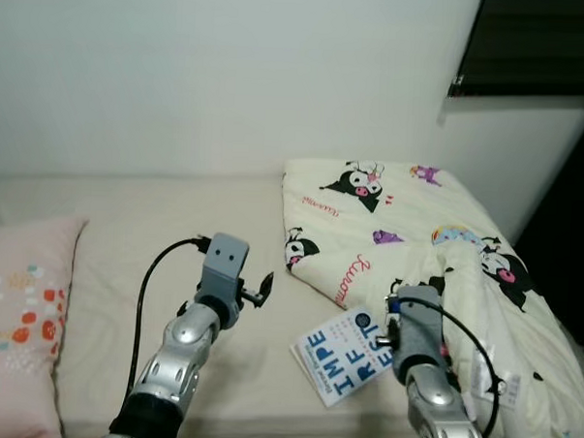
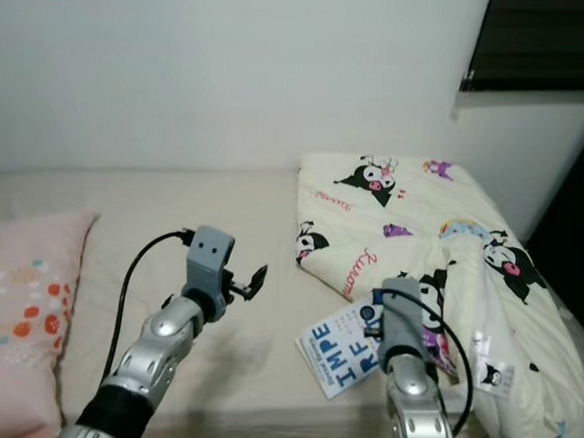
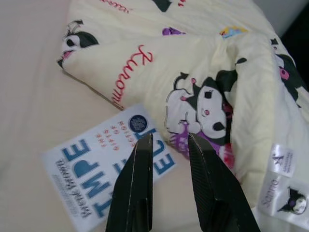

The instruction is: Clean up the room

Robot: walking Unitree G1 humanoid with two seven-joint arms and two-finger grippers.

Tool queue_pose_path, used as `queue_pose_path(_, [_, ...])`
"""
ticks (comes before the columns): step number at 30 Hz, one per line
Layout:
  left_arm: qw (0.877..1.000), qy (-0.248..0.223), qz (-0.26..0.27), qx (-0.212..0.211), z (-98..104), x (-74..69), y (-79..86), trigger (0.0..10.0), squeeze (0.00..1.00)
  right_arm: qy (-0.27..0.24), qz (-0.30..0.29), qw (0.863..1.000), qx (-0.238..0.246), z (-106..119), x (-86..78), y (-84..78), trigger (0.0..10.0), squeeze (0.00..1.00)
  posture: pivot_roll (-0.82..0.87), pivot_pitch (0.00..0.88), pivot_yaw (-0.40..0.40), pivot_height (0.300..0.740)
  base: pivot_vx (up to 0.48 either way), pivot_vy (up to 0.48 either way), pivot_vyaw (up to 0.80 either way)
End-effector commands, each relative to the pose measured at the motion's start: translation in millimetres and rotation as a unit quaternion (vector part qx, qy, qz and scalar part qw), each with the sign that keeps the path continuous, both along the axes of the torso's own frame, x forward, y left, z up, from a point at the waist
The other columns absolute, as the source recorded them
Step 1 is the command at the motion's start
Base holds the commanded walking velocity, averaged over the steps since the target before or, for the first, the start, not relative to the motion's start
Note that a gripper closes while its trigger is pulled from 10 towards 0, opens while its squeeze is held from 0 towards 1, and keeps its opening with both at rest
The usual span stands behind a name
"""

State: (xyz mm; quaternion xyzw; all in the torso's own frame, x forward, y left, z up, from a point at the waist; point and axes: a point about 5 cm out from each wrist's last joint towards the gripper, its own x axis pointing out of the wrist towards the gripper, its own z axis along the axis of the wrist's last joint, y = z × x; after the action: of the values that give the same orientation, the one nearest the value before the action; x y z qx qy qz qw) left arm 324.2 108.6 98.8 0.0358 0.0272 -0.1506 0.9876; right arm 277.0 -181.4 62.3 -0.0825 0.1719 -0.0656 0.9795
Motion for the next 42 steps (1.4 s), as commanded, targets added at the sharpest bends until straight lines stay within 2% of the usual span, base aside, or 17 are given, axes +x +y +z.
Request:
queue_pose_path(1, [1.000,0.003,-0.001,-0.001,-2,-0.3,0.8,10.0,0.00,-0.001,0.009,1.000,0.004,0,0.5,4.7,10.0,0.00,-0.07,0.004,0.031,0.732,0.000,0.405,0.00])
queue_pose_path(21, [1.000,-0.001,-0.016,0.001,2,4.0,-3.1,10.0,0.00,-0.005,-0.001,1.000,0.008,0,0.0,6.2,10.0,0.00,-0.07,0.001,0.054,0.732,0.000,0.399,0.00])
queue_pose_path(26, [1.000,-0.020,-0.019,0.006,10,5.4,-6.2,10.0,0.00,-0.006,-0.003,1.000,0.009,0,-0.1,6.8,10.0,0.00,-0.07,0.001,0.055,0.732,0.000,-0.384,0.00])
queue_pose_path(35, [0.999,-0.027,-0.018,0.010,11,5.7,-7.9,10.0,0.00,-0.008,-0.003,1.000,0.010,0,1.1,6.4,10.0,0.00,-0.06,0.000,0.050,0.732,0.000,-0.475,0.00])
queue_pose_path(36, [1.000,-0.024,-0.019,0.001,11,5.6,-8.7,10.0,0.00,-0.008,-0.003,1.000,0.010,0,1.3,6.4,10.0,0.00,-0.06,0.000,0.048,0.732,0.000,0.000,0.00])
queue_pose_path(42, [1.000,-0.006,-0.013,0.011,6,5.0,-10.3,10.0,0.00,-0.009,0.000,1.000,0.010,0,2.5,7.1,10.0,0.00,-0.06,0.000,0.046,0.732,0.000,0.000,0.00])
